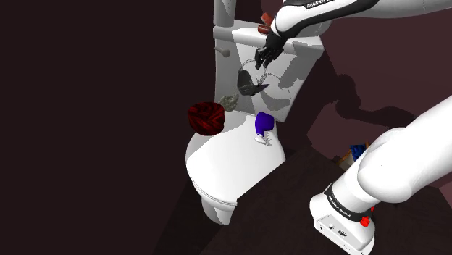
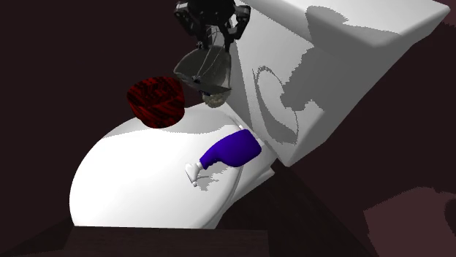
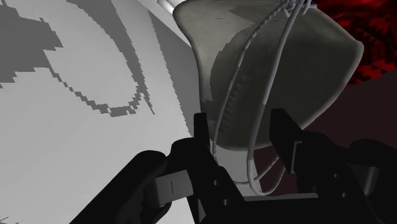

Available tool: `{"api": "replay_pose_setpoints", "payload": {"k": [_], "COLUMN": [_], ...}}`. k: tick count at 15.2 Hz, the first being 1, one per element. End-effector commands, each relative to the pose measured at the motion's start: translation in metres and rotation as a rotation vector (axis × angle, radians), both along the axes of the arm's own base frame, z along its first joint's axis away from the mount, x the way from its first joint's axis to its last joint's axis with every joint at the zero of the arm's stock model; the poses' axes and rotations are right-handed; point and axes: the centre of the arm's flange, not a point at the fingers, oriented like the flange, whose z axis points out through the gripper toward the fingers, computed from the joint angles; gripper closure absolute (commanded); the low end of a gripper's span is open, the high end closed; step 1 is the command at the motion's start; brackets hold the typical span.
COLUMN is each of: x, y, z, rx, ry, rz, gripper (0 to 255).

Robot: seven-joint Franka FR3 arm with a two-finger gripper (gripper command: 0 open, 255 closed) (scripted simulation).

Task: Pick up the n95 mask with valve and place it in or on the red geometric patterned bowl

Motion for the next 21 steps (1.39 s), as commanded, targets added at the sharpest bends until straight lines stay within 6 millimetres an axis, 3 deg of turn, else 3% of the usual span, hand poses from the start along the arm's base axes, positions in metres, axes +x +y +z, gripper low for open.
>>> {"api": "replay_pose_setpoints", "payload": {"k": [1,17,21], "x": [0.002,0.046,0.046], "y": [0.013,0.208,0.208], "z": [0.008,0.076,0.055], "rx": [0.0,0.0,0.0], "ry": [0.0,0.0,0.0], "rz": [0.0,0.0,0.0], "gripper": [255,255,255]}}
